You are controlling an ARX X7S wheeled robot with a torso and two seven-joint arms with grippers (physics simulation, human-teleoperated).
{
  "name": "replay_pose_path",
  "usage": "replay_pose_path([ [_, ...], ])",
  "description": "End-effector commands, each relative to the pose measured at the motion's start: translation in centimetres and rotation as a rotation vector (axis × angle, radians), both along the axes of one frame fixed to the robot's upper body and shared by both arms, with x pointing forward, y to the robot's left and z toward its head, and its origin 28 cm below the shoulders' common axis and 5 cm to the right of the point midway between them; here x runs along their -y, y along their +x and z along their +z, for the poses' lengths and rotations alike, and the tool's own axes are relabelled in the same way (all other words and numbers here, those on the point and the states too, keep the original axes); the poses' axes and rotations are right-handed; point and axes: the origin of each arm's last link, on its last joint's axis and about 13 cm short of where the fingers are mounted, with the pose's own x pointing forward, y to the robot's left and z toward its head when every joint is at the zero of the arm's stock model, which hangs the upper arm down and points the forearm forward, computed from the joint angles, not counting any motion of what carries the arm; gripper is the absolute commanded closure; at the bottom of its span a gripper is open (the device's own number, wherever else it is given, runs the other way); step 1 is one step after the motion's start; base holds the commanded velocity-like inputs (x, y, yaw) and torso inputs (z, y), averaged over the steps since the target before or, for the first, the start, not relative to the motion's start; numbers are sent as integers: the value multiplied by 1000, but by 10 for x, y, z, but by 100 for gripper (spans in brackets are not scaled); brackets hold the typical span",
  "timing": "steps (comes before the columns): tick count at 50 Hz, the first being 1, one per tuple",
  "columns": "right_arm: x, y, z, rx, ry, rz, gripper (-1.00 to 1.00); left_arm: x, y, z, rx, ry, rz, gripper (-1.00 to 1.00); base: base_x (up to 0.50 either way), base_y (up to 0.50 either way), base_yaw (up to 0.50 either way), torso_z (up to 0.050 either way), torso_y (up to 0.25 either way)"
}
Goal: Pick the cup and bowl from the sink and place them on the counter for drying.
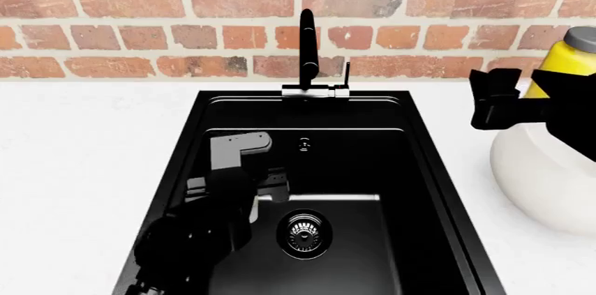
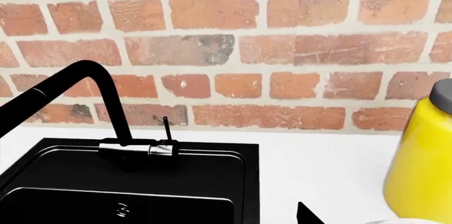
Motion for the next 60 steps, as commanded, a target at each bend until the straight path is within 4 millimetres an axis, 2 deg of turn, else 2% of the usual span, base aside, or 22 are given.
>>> replay_pose_path([
  [1, 0, 0, -5, -10, 4, 4, -100, -3, 14, -18, -12, 46, 2, -100, 0, 0, 0, 0, 0],
  [23, 0, -1, -14, -30, 11, 2, -100, -2, 32, -49, -81, 73, -13, -100, 0, 0, 0, 0, 0],
  [30, 1, -2, -15, -32, 10, -1, -100, -8, 36, -55, -81, 115, -5, -100, 0, 0, 0, 0, 0],
  [60, 1, 1, -25, -59, 11, 3, -100, -18, 31, -70, -123, 159, 38, -100, 0, 0, 0, 0, 0],
])
